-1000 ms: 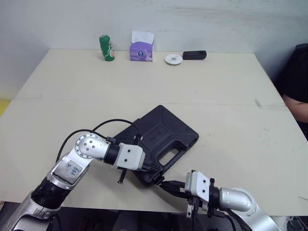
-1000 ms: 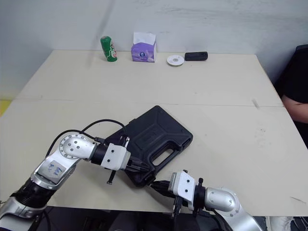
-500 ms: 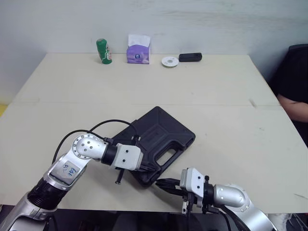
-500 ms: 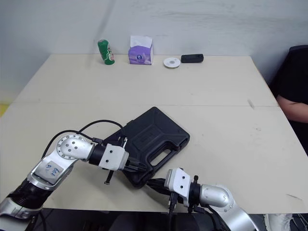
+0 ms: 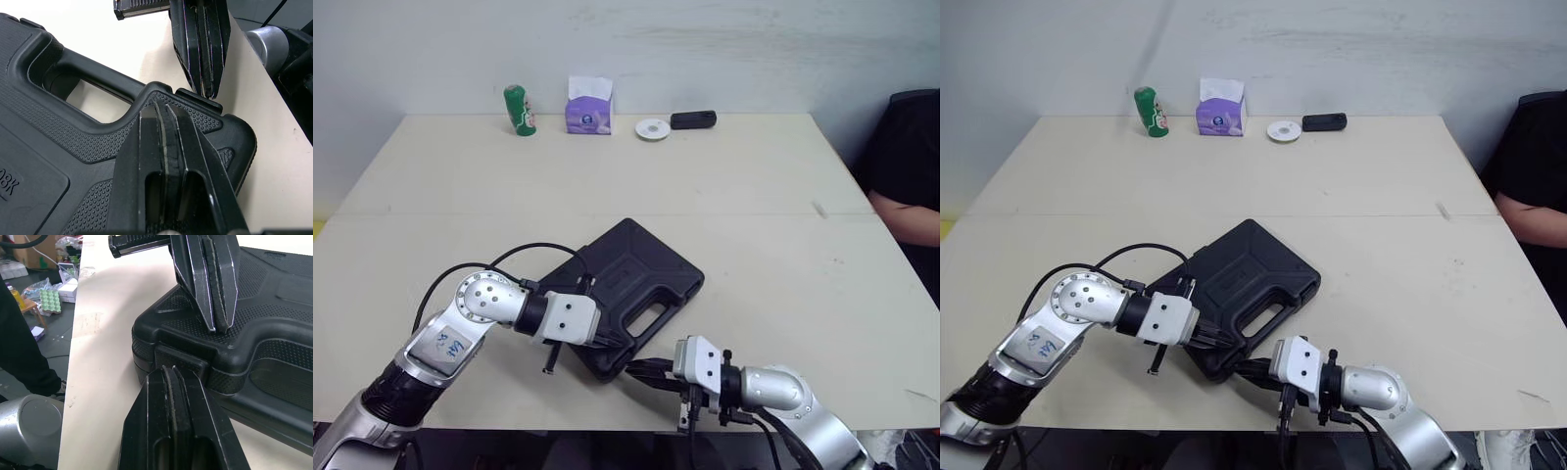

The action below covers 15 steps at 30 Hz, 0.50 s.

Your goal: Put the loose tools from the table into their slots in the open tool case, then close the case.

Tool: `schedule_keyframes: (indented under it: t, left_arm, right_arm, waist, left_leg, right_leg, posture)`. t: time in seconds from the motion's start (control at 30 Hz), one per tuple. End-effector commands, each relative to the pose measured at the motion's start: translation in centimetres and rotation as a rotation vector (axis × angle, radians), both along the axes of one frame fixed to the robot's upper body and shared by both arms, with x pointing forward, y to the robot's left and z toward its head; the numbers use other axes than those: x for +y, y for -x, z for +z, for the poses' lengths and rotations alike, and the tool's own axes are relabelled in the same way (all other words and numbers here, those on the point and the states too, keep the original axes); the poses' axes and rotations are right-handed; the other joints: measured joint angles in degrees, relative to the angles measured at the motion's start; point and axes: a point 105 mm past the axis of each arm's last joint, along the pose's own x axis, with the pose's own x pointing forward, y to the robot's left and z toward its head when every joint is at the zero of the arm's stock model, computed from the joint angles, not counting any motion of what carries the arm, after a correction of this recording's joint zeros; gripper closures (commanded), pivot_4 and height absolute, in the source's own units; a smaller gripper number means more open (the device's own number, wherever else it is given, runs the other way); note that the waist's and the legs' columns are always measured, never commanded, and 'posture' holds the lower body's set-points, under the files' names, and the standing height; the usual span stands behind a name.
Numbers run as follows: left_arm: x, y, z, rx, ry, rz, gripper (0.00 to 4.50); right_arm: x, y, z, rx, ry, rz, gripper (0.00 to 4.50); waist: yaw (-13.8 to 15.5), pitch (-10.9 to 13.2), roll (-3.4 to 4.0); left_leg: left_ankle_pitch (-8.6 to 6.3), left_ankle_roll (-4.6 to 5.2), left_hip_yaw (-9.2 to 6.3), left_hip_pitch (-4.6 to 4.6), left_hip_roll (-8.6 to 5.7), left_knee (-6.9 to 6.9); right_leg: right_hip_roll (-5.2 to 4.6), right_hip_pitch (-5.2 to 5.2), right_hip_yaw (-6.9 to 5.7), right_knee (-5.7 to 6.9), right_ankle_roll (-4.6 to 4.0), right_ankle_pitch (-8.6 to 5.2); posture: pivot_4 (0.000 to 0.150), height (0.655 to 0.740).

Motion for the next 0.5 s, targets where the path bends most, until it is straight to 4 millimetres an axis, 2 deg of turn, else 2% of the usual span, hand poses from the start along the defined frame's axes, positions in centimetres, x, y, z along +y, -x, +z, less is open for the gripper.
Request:
schedule_keyframes:
  t: [0.03,0.1,0.3,0.47,0.5]
  left_arm:
    - [3.4,0.6,-6.4,0.209,-0.251,0.142,4.49]
    - [3.5,0.7,-6.5,0.214,-0.252,0.143,4.49]
    - [3.1,0.3,-5.7,0.204,-0.178,0.151,4.49]
    - [2.1,-0.2,-3.2,0.18,0.0,0.13,4.49]
    - [1.9,-0.6,-2.0,0.177,0.082,0.143,4.49]
  right_arm:
    - [0.9,-0.4,1.2,-0.03,-0.043,0.01,4.5]
    - [1.0,-0.4,1.0,-0.016,-0.034,0.016,4.5]
    - [-0.1,-0.2,1.2,-0.008,-0.021,0.015,4.5]
    - [-2.1,0.3,1.4,-0.005,0.013,0.004,4.5]
    - [-2.9,0.4,1.5,-0.007,0.023,-0.005,4.5]
  waist:
    - [0.0,0.0,0.01]
    - [0.0,-0.1,0.01]
    - [0.0,-0.1,0.02]
    - [0.3,0.0,-0.01]
    - [0.3,0.0,-0.02]
  left_leg:
    - [0.0,0.0,0.0,0.0,0.0,-0.01]
    - [0.01,-0.01,0.0,0.02,0.01,-0.04]
    - [0.03,-0.02,0.01,0.05,0.01,-0.12]
    - [0.02,-0.01,0.01,-0.07,-0.01,-0.13]
    - [0.03,0.0,0.0,-0.07,-0.01,-0.12]
  right_leg:
    - [0.0,0.0,0.0,0.0,-0.04,-0.02]
    - [0.0,0.0,0.0,0.0,-0.62,-0.33]
    - [0.01,0.0,0.0,0.0,-0.66,-0.35]
    - [-0.01,-0.15,0.0,-0.12,-0.6,-0.31]
    - [0.0,-0.28,-0.02,-0.12,-0.44,-0.23]
  posture:
    - [0.15,0.74]
    - [0.15,0.74]
    - [0.15,0.74]
    - [0.15,0.74]
    - [0.15,0.74]
